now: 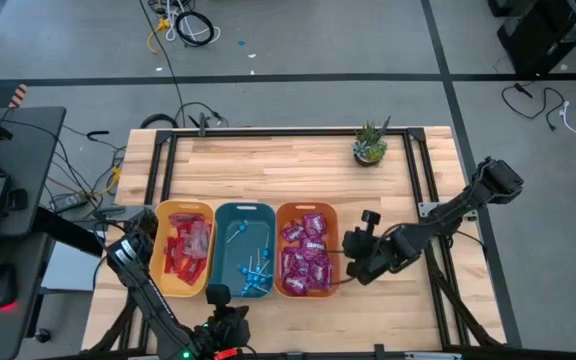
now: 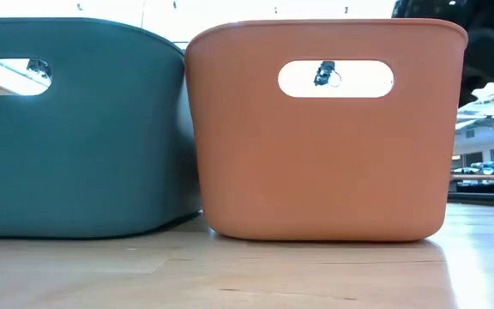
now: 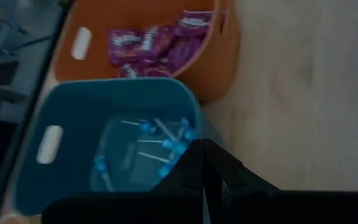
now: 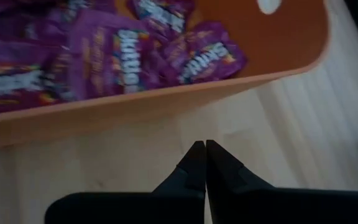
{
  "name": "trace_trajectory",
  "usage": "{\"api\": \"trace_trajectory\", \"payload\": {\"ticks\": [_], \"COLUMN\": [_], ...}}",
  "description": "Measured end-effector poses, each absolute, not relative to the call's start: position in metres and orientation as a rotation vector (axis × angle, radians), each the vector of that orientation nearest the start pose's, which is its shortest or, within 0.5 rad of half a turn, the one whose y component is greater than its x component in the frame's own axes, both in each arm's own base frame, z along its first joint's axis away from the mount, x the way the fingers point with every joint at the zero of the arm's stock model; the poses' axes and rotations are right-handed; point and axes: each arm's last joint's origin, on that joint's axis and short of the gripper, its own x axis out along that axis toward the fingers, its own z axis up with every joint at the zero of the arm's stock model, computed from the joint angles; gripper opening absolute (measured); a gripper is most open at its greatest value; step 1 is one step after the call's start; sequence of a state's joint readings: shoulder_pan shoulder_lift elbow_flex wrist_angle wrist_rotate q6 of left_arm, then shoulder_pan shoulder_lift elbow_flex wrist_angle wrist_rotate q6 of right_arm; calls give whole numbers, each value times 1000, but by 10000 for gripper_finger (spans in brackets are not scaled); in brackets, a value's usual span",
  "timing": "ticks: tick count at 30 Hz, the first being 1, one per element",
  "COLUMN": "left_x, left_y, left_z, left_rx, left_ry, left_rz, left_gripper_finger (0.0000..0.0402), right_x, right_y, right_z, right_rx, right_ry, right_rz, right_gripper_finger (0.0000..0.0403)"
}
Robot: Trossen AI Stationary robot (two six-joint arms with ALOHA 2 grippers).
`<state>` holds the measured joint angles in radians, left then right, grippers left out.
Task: Sort candy
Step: Adjust the colored bins
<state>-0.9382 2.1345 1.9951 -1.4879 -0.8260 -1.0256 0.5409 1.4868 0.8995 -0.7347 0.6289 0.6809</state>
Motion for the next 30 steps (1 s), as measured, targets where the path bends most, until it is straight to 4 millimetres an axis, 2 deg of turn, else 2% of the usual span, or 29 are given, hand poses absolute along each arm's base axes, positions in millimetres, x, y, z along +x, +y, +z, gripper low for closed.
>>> {"api": "trace_trajectory", "payload": {"ticks": [3, 8, 11, 13, 15, 19, 24, 30], "left_x": [254, 246, 235, 230, 224, 224, 231, 245], "left_y": [-314, -312, -311, -314, -319, -322, -322, -315], "left_z": [282, 315, 328, 327, 326, 313, 282, 239], "left_rx": [330, 289, 215, 159, 132, 150, 186, 193], "left_ry": [853, 854, 974, 1092, 1148, 1100, 1055, 1025], "left_rz": [423, 329, 231, 162, 126, 167, 223, 272], "left_gripper_finger": [0, 0, 0, 0, 0, 0, 0, 0], "right_x": [230, 227, 223, 220, 218, 217, 223, 217], "right_y": [110, 108, 112, 115, 119, 129, 144, 148], "right_z": [192, 195, 197, 198, 199, 200, 203, 203], "right_rx": [-141, -128, -114, -104, -85, -44, 24, 32], "right_ry": [1017, 1023, 1014, 1010, 998, 958, 886, 899], "right_rz": [-448, -465, -459, -457, -453, -420, -309, -314], "right_gripper_finger": [0, 0, 0, 0, 0, 0, 0, 0]}}
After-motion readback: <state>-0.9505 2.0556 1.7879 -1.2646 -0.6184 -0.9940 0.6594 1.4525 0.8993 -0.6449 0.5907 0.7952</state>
